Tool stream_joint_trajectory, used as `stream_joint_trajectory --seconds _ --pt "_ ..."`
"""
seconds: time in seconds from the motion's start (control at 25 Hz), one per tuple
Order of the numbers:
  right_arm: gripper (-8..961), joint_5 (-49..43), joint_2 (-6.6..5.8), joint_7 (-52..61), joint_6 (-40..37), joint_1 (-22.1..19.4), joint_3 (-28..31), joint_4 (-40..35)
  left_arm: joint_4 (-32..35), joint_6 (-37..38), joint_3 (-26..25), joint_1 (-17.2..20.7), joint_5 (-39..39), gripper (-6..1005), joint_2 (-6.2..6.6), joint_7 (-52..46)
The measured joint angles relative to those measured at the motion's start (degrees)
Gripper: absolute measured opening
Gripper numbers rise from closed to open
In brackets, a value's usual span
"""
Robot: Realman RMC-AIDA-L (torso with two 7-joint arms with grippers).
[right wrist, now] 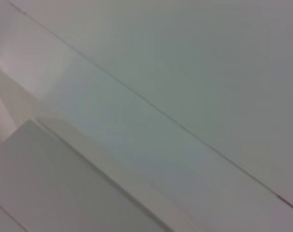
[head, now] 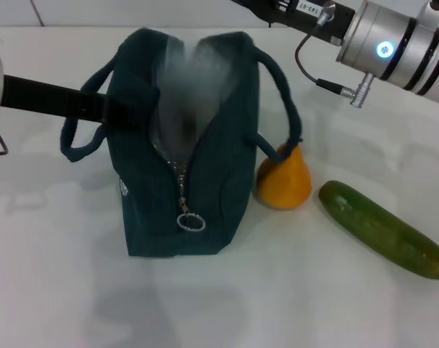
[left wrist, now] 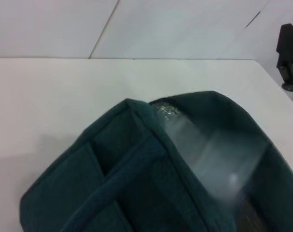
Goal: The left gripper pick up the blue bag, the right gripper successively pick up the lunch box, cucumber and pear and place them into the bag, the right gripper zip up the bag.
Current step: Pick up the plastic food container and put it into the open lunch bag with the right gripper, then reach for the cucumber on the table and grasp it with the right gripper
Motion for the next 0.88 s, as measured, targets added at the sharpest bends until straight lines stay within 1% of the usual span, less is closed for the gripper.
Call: stream_joint_trajectory --seconds 0.2,0.32,0.48,0.6,0.72,0.76,0.8,0.88 --pt "242 -0.2 0.0 0.3 -0.8 -0.5 0.1 -0.9 -0.6 -0.1 0.0 -0.2 0.1 37 -0.02 0.7" --pt "378 -0.2 -0.01 0.3 -1.6 -1.4 -0.1 -3.2 -0.6 -0.2 0.0 -0.1 0.1 37 -0.01 0.8" --pt "554 -0.5 -0.05 0.3 -2.1 -3.8 -2.5 -9.2 -0.6 -0.2 0.0 0.3 0.1 37 0.04 0.8" --pt "681 -0.6 -0.53 0.3 -2.3 -6.9 -8.2 -15.5 -0.6 -0.2 -0.1 0.7 0.1 37 0.09 0.8" --pt "732 -2.0 -1.19 0.4 -1.6 -10.0 -15.7 -23.0 -0.3 -0.2 -0.1 1.2 -0.2 37 0.1 0.8" --pt "749 -6.0 -1.99 2.4 0.3 -12.3 -19.9 -29.7 -0.2 -0.2 -0.2 1.4 -0.2 37 0.1 0.8" --pt "766 -6.0 -1.99 2.4 0.3 -12.3 -19.9 -29.7 -0.1 -0.1 -0.3 1.5 -0.3 37 0.1 0.8" --pt "801 -12.0 -2.74 5.3 1.7 -14.2 -21.1 -35.9 -0.1 0.0 -0.8 1.6 -0.3 37 0.08 0.8"
